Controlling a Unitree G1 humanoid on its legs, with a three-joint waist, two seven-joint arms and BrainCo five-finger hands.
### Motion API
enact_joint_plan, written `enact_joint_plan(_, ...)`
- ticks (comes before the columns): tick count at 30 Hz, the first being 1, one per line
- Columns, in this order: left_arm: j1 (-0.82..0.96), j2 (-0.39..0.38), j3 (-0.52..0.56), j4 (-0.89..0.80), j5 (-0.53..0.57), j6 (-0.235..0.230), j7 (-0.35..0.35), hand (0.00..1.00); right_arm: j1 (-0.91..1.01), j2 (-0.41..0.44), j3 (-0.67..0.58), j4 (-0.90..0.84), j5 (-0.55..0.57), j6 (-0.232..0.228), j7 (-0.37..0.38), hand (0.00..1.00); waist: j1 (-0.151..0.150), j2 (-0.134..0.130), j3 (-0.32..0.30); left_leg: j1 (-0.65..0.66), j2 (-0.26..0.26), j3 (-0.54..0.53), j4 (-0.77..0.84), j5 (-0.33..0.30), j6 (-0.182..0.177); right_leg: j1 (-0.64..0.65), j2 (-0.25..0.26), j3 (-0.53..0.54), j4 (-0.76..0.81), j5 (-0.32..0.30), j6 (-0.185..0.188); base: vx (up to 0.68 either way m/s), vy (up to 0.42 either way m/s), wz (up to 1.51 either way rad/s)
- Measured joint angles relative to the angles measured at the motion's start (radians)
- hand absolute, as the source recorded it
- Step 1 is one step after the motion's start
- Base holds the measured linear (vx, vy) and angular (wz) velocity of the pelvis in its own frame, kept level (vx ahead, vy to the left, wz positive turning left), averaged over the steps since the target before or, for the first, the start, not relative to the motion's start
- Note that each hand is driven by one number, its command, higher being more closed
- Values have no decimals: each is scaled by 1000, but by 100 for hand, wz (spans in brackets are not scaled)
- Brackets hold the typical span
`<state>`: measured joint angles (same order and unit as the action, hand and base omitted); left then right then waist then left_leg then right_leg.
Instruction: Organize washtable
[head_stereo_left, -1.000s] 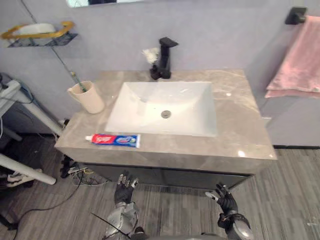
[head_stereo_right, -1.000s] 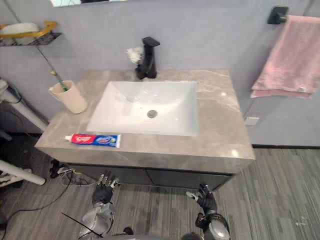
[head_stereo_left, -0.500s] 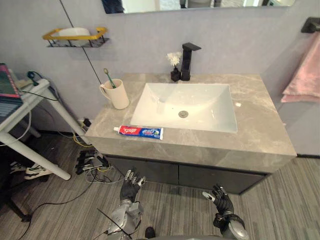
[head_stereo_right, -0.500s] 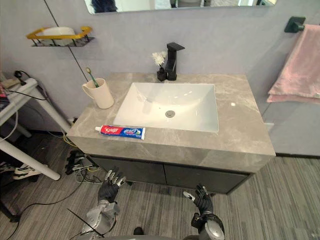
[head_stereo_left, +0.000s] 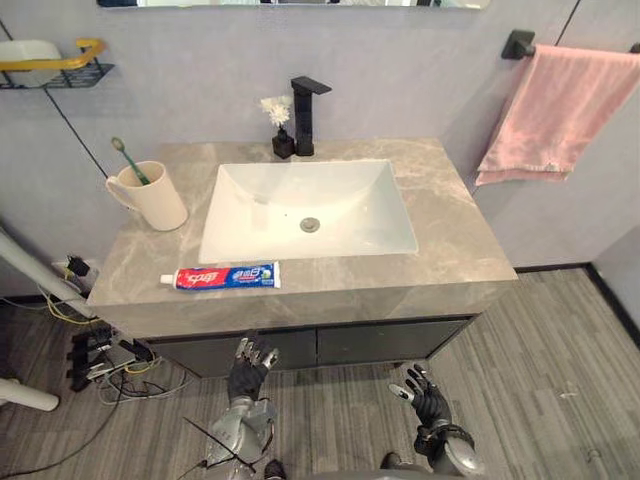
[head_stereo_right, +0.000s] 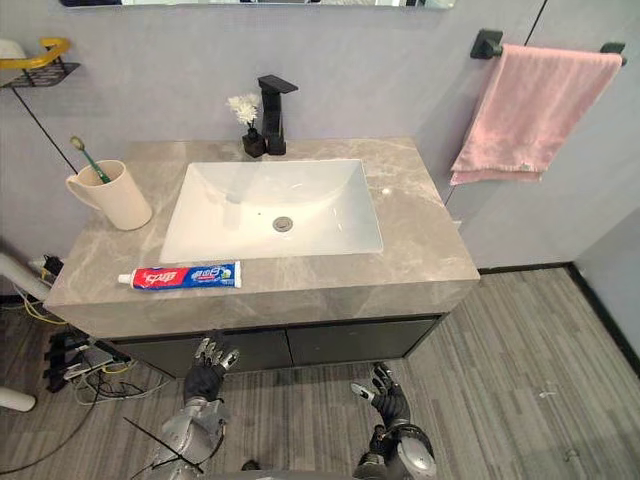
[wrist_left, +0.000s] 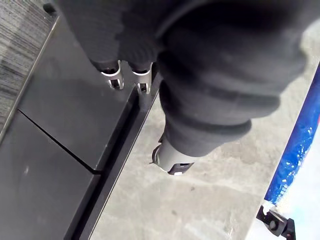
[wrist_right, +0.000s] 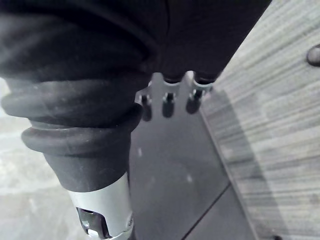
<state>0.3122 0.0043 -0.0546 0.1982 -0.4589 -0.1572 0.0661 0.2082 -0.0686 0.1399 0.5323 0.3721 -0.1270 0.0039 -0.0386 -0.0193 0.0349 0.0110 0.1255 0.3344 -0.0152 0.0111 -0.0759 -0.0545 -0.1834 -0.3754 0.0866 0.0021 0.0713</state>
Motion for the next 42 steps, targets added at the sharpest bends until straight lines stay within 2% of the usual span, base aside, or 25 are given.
enact_joint_plan(3, -3, 6, 28, 0, -5, -5, 2, 0, -62, -13, 28, 0, -10, -1, 1, 0, 19, -13, 7, -51, -2, -122, 81, -6, 1, -4, 5, 33, -41, 26, -3, 0, -45, -22)
enact_joint_plan(4, -9, 11, 27, 0, -5, -6, 1, 0, -80, -20, 36, 0, -10, -2, 1, 0, 36, -13, 9, -81, -6, -231, 121, -14, -8, -8, 7, 46, -60, 39, -6, -28, -22, -10)
enact_joint_plan(5, -9, 10, 27, 0, -5, -6, 1, 0, -84, -21, 36, 0, -10, -2, 1, 0, 38, -12, 9, -82, -6, -243, 124, -17, -10, -8, 8, 48, -63, 40, -5, -36, -7, -16)
enact_joint_plan(6, -9, 7, 26, 0, -5, -7, 2, 0, -88, -21, 36, 0, -10, -3, 2, 0, 51, -4, 10, -83, -3, -261, 125, -30, -9, -8, 14, 54, -76, 44, -9, -25, 9, -12)
enact_joint_plan(7, -8, 6, 25, 0, -5, -7, 2, 0, -91, -21, 36, 0, -11, -3, 2, 0, 54, 1, 13, -83, -2, -264, 125, -38, -4, -8, 17, 56, -79, 45, -9, -36, 20, -6)
enact_joint_plan(9, -6, 3, 25, 0, -5, -7, 1, 0, -94, -24, 34, 0, -10, -3, 2, 0, 54, 26, 18, -83, 2, -299, 115, -72, -12, -6, 29, 68, -90, 51, 2, -44, 37, 5)
enact_joint_plan(10, -6, 4, 26, 0, -5, -7, 1, 0, -90, -25, 33, 0, -10, -3, 2, 0, 54, 31, 17, -82, 2, -306, 111, -80, -20, -6, 31, 74, -92, 54, 6, -39, 60, -3)
enact_joint_plan(13, -4, 18, 27, -3, -4, -6, -1, 0, -42, -12, 26, -1, -8, -3, 20, 0, 53, 20, 10, -60, -16, -302, 83, -80, -20, 9, 27, 127, -121, 67, 19, -18, 62, -5)
enact_joint_plan(18, 13, 17, 28, -4, -1, -5, -1, 0, 8, -15, 12, -2, 21, 0, 22, 0, 49, 21, 7, -25, -20, -289, 65, -81, -19, 35, 26, 142, -143, 77, 30, 22, 8, -6)
enact_joint_plan(19, 44, 3, 24, 8, -1, -1, -20, 0, 26, -13, -14, 3, 50, 6, 42, 0, 48, -3, -45, 5, -23, -252, 50, -86, -14, 41, 27, 180, -161, 91, 30, 28, -8, -6)
enact_joint_plan(24, 43, 4, 25, 8, -1, -1, -20, 0, 26, -13, -16, 3, 50, 6, 42, 0, 48, -4, -44, 3, -23, -252, 50, -86, -14, 41, 27, 179, -164, 94, 31, 0, 0, 0)
enact_joint_plan(32, 4, 12, 26, 51, 32, 2, -15, 0, 26, 3, -91, -15, 45, 7, 29, 0, 48, -7, -29, -52, -25, -282, 84, -88, -13, 48, 21, 122, -183, 105, 33, -15, -4, 16)
enact_joint_plan(35, -50, 10, 27, 51, 40, 3, 5, 0, 14, -6, -131, -54, 18, 18, 19, 0, 55, 0, 27, -126, -21, -333, 174, -104, -11, 53, 1, 37, -162, 97, 38, -62, 37, 69)
enact_joint_plan(37, -45, 7, 27, 51, 41, 5, 7, 0, 15, -8, -148, -65, 18, 19, 17, 0, 55, 4, 34, -138, -22, -329, 176, -119, 1, 63, -11, 18, -154, 92, 43, -63, 55, 44)
enact_joint_plan(39, -31, -13, 23, 51, 41, 8, 7, 0, 25, -15, -177, -99, 23, 17, 15, 0, 49, 10, 39, -154, 29, -199, 228, -129, 7, 71, -37, -17, -115, 65, 55, -17, 65, 56)
enact_joint_plan(40, -29, -21, 21, 51, 41, 9, 6, 0, 27, -16, -180, -99, 24, 17, 14, 0, 50, 15, 39, -161, 38, -172, 252, -131, 5, 69, -48, -25, -98, 55, 58, 7, 165, 50)
enact_joint_plan(42, -23, -35, 21, 52, 39, 17, 8, 0, 35, -30, -200, -99, 54, 17, 3, 0, 53, 25, 40, -206, 45, -122, 358, -176, 20, 61, -86, -36, -60, 37, 78, 3, 247, 25)
